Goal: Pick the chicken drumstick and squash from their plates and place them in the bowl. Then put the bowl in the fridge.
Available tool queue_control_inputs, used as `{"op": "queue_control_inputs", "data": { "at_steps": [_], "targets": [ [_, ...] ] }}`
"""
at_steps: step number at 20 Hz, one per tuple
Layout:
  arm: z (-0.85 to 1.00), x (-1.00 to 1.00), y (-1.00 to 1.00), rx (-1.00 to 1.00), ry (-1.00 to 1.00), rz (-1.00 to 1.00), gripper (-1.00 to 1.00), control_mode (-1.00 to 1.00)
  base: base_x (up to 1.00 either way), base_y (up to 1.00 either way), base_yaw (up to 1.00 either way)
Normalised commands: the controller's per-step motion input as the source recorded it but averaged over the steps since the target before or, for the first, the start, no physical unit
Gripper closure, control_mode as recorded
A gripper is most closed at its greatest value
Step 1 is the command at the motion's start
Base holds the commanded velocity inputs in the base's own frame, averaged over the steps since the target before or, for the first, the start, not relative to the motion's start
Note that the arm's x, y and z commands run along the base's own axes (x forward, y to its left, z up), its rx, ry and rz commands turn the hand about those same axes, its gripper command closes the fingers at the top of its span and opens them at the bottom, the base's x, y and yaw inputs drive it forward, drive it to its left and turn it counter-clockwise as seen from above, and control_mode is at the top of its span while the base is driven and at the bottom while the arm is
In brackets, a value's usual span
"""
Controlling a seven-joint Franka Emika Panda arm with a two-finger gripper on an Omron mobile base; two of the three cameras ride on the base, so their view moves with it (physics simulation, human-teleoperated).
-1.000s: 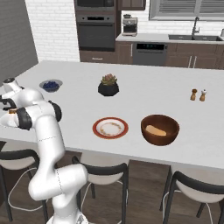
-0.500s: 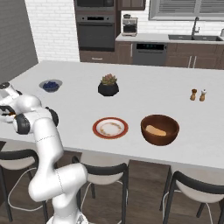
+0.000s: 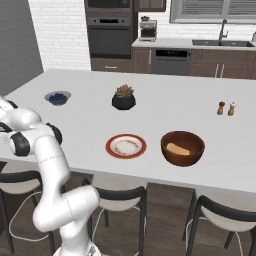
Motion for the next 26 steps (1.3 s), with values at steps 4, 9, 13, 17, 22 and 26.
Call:
{"op": "queue_control_inputs", "data": {
  "at_steps": [4, 9, 13, 17, 22, 26],
  "targets": [
    [0.02, -0.92, -0.37, 0.01, -0.21, 0.00, 1.00, -1.00, 0.00, 0.00, 0.00],
    [0.27, -0.96, -0.84, 0.10, -0.21, 0.00, 1.00, -1.00, 0.00, 0.00, 0.00],
    [0.36, -0.78, -1.00, 0.18, -0.16, 0.00, 1.00, -1.00, 0.00, 0.00, 0.00],
    [0.35, -0.62, -1.00, 0.25, -0.09, 0.03, 1.00, -1.00, 0.00, 0.00, 0.00],
    [0.59, -0.42, -1.00, 0.25, -0.02, 0.01, 1.00, -1.00, 0.00, 0.00, 0.00],
    [0.72, -0.57, -1.00, 0.27, 0.01, 0.00, 1.00, -1.00, 0.00, 0.00, 0.00]
  ]
}}
